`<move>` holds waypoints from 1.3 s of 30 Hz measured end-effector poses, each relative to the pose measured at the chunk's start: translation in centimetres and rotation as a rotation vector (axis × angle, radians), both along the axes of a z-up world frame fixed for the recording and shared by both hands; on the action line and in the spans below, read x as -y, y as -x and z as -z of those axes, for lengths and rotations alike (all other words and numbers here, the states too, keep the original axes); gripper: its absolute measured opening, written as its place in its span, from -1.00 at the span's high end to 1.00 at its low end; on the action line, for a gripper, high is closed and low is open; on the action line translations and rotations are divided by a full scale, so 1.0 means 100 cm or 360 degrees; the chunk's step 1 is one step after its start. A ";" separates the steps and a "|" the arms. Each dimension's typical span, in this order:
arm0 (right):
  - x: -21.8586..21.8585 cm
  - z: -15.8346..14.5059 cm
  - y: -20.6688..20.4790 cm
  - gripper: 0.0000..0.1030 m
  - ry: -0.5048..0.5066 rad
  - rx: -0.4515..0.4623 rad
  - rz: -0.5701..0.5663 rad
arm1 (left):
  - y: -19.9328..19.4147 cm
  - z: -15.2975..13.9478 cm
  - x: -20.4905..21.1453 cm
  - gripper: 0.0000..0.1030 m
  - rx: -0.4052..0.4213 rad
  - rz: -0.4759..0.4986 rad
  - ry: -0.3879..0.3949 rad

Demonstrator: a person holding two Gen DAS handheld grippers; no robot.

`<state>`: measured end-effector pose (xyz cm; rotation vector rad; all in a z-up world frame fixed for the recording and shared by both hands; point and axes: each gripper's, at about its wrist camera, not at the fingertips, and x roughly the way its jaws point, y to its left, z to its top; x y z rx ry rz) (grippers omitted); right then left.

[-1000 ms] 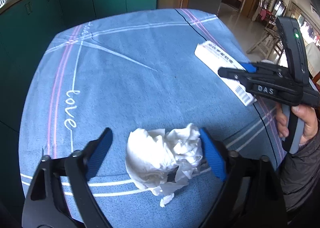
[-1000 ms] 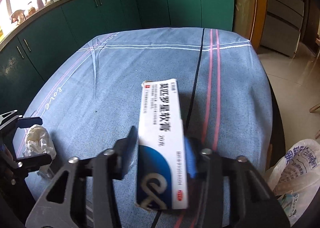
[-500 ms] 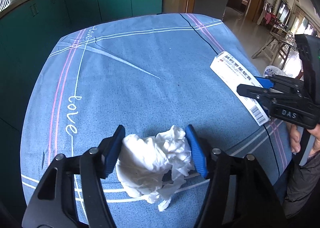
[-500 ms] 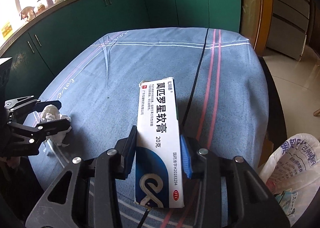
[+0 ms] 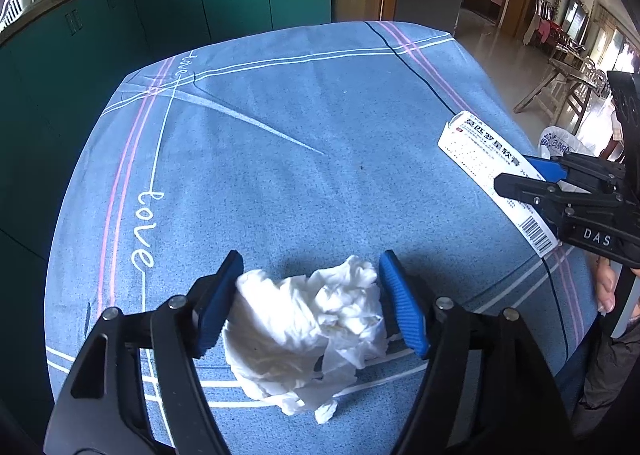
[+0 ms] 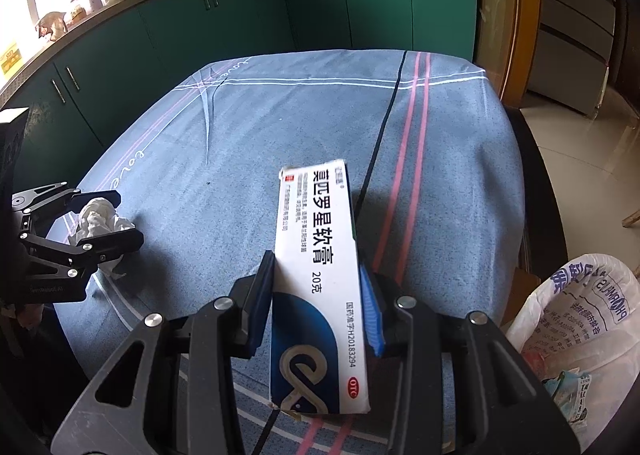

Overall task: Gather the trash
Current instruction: 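Hold the medicine box in the right tool while the left tool hovers over the tissue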

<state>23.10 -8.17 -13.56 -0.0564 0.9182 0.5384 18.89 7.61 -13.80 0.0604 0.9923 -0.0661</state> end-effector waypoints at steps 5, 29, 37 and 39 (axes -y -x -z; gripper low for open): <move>-0.003 0.000 0.003 0.23 0.0006 0.0007 -0.0024 | 0.001 -0.003 -0.004 -0.38 0.0027 -0.0017 0.0028; -0.007 0.004 0.002 0.21 0.0023 -0.0013 -0.0042 | 0.002 -0.002 -0.002 -0.46 0.0027 -0.0012 0.0007; -0.009 0.004 0.003 0.08 0.0026 -0.0009 -0.0049 | 0.003 -0.002 -0.001 -0.48 0.0027 -0.0010 0.0010; -0.010 0.004 0.003 0.01 0.0025 -0.0009 -0.0051 | 0.003 -0.002 -0.001 -0.48 0.0026 -0.0011 0.0012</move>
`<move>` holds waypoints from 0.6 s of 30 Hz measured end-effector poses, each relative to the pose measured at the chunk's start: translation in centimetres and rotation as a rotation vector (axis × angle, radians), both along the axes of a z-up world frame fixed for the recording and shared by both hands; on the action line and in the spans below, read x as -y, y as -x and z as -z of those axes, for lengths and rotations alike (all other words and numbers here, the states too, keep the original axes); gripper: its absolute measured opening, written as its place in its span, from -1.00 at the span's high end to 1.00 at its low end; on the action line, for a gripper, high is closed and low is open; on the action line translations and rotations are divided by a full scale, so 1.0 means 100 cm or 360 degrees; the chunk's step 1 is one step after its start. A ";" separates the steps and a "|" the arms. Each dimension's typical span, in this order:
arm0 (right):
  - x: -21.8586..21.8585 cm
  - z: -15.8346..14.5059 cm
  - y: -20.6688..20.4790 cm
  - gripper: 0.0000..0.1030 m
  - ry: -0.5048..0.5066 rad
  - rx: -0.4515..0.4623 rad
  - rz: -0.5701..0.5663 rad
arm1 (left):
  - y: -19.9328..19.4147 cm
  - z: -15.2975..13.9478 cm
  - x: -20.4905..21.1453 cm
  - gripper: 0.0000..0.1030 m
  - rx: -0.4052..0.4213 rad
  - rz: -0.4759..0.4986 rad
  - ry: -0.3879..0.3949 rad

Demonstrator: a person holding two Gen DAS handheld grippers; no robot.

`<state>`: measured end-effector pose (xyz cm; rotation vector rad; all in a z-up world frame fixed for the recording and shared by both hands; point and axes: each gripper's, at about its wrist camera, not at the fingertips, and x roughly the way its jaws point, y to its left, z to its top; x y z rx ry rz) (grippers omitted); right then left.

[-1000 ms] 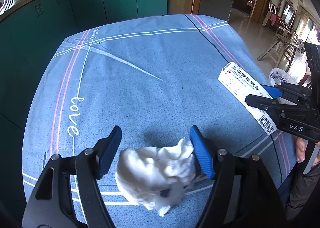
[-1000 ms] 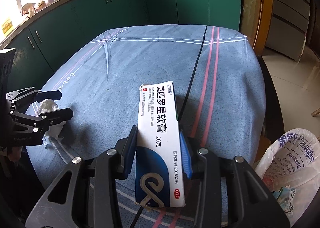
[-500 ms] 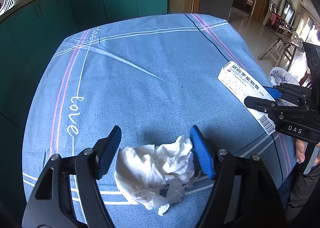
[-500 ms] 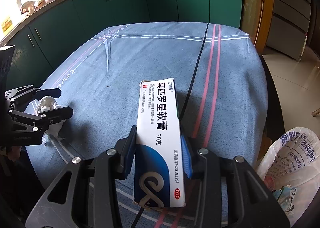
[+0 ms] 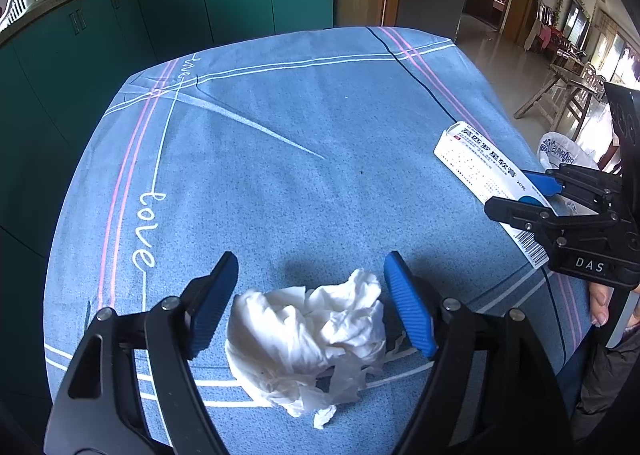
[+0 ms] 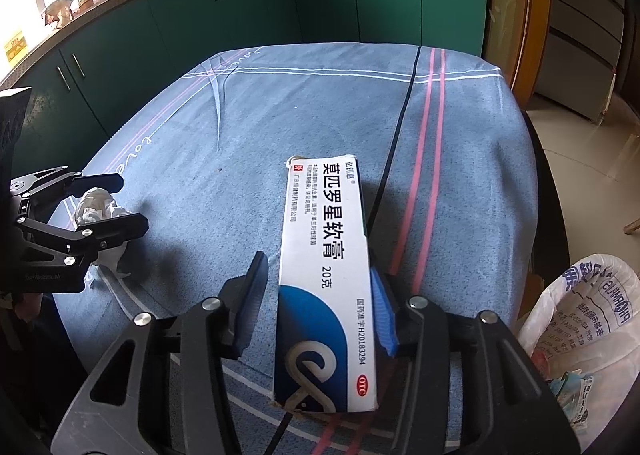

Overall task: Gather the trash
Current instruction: 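Hold the medicine box in the right tool while the left tool hovers over the tissue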

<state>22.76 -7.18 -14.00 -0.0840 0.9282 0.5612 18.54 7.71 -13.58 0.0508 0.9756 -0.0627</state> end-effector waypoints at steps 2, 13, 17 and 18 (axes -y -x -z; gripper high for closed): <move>0.000 0.000 0.000 -0.08 0.0002 0.0001 0.0003 | 0.000 0.000 0.000 -0.48 0.0002 0.0000 0.0002; 0.000 0.000 -0.004 -0.33 0.0002 0.0003 0.0040 | 0.002 -0.001 0.001 -0.60 0.0003 -0.0007 0.0022; -0.007 0.001 -0.007 -0.34 0.0011 0.0005 0.0024 | 0.003 -0.001 -0.001 -0.62 0.0003 -0.0010 0.0032; -0.009 0.001 -0.007 -0.34 0.0011 0.0006 0.0017 | 0.003 -0.001 -0.001 -0.62 0.0003 -0.0010 0.0032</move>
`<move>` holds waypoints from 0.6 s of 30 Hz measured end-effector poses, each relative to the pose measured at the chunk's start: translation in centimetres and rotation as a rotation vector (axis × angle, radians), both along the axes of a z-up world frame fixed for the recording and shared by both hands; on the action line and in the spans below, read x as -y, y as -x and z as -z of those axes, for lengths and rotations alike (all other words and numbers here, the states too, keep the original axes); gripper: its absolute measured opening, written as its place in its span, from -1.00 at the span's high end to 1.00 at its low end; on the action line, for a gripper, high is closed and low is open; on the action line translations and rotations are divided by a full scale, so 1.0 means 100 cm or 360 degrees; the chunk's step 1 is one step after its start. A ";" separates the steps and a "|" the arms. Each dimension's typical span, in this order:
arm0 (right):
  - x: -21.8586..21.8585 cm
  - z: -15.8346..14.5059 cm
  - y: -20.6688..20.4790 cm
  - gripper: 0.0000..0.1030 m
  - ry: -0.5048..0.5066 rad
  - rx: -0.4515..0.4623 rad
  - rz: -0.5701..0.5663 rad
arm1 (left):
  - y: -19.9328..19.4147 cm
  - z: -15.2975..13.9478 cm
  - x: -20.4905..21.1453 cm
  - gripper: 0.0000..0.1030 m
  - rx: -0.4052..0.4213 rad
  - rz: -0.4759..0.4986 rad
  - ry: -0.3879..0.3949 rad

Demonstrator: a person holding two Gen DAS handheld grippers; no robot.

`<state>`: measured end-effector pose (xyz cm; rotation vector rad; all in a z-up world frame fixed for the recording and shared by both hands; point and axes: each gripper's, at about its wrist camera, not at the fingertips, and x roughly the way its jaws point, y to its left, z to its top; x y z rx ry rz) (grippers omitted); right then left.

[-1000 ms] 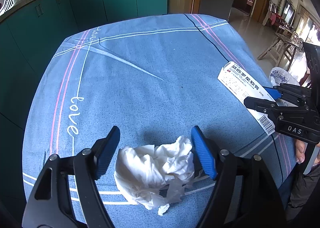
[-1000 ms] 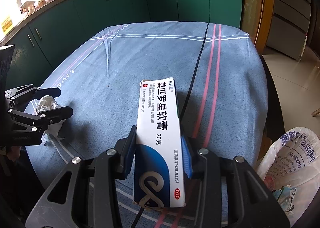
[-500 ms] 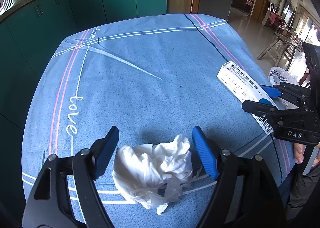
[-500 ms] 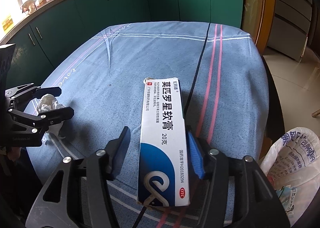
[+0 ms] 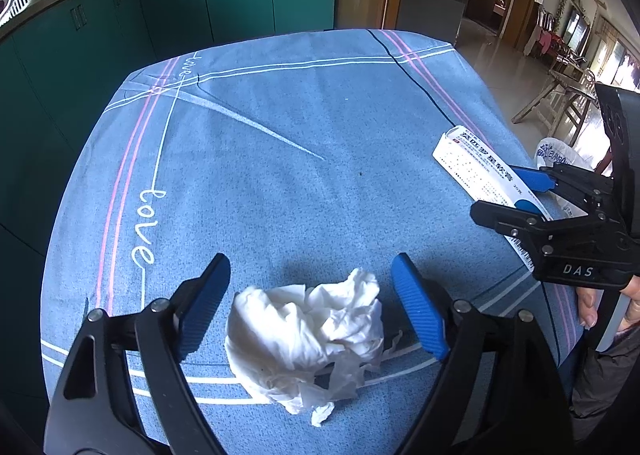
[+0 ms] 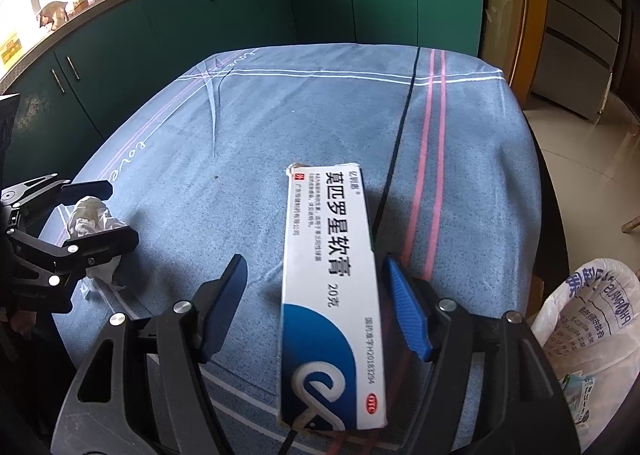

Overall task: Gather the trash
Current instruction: 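Hold the medicine box in the right tool while the left tool hovers over the tissue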

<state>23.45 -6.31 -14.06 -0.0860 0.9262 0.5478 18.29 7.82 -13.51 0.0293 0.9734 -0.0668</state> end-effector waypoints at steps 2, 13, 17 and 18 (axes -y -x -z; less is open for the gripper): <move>-0.003 0.000 -0.001 -0.33 0.0004 0.0006 -0.0003 | 0.000 0.000 0.000 -0.63 -0.0001 -0.0003 0.0000; -0.002 -0.002 0.003 0.23 -0.0021 0.0017 -0.0025 | 0.000 -0.001 -0.002 -0.64 0.0003 -0.0009 0.0004; 0.004 -0.004 0.007 0.23 -0.0026 0.0017 -0.0021 | 0.000 -0.004 -0.007 -0.64 0.0021 -0.0035 0.0032; 0.006 -0.004 0.008 0.23 -0.0029 0.0016 -0.0018 | 0.000 -0.005 -0.008 -0.64 0.0028 -0.0045 0.0040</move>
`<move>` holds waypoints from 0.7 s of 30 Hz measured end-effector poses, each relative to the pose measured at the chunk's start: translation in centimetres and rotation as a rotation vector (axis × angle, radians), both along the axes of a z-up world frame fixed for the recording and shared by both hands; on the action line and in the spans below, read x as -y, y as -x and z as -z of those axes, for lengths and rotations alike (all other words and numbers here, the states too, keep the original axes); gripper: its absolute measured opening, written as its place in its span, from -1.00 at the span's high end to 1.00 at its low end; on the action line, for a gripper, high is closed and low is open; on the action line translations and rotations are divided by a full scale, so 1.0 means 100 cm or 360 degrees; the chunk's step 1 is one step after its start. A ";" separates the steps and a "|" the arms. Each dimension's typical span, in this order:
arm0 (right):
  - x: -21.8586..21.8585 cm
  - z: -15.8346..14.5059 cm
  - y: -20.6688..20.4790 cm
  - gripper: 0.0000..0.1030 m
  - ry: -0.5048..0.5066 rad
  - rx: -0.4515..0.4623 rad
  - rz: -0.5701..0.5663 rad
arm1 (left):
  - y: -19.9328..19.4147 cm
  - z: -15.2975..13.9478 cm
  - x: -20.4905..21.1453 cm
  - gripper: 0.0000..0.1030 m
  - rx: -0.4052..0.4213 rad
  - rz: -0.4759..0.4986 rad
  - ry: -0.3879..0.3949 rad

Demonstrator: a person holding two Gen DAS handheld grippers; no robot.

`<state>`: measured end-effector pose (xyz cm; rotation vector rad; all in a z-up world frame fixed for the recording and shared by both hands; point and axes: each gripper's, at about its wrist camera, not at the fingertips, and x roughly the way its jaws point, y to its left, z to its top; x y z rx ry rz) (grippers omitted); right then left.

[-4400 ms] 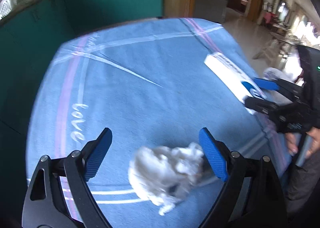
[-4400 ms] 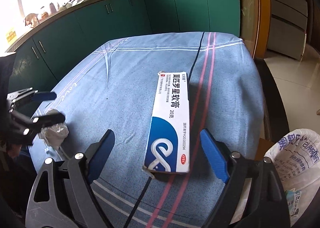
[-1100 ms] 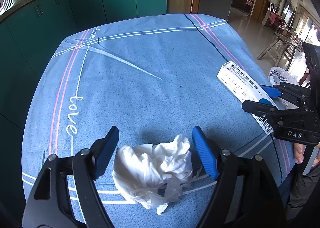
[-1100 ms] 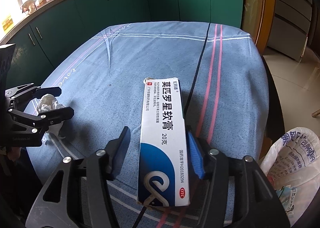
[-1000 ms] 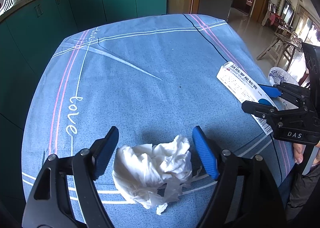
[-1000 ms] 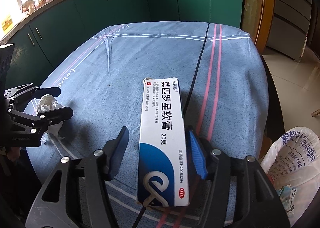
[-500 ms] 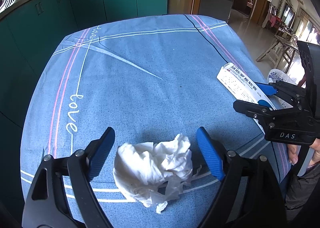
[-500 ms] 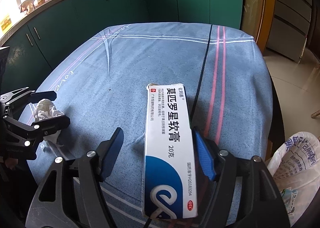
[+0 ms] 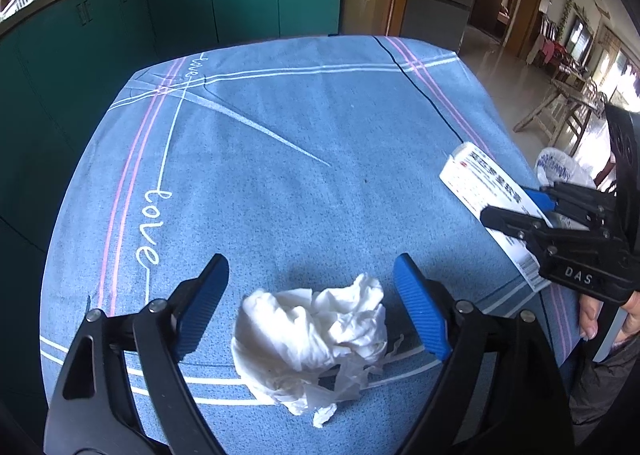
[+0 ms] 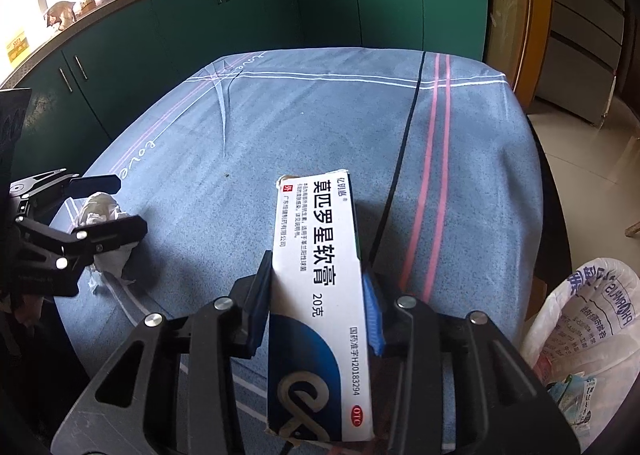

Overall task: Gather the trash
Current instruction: 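Hold the medicine box in the right tool while the left tool hovers over the tissue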

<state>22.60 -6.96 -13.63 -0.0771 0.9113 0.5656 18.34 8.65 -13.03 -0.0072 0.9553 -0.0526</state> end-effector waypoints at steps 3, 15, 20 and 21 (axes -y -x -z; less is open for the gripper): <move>0.004 -0.001 0.002 0.23 -0.0003 -0.0002 0.0011 | 0.000 -0.004 -0.005 -0.67 0.0026 -0.0036 0.0033; 0.003 0.002 0.001 0.23 0.0014 -0.0012 0.0011 | 0.000 -0.004 -0.006 -0.71 0.0030 -0.0066 0.0042; 0.004 0.002 0.001 0.23 0.0014 -0.0012 0.0011 | 0.000 -0.005 -0.006 -0.71 0.0039 -0.0074 0.0045; 0.003 0.002 0.001 0.23 0.0013 -0.0013 0.0012 | 0.001 -0.005 -0.007 -0.71 0.0042 -0.0079 0.0048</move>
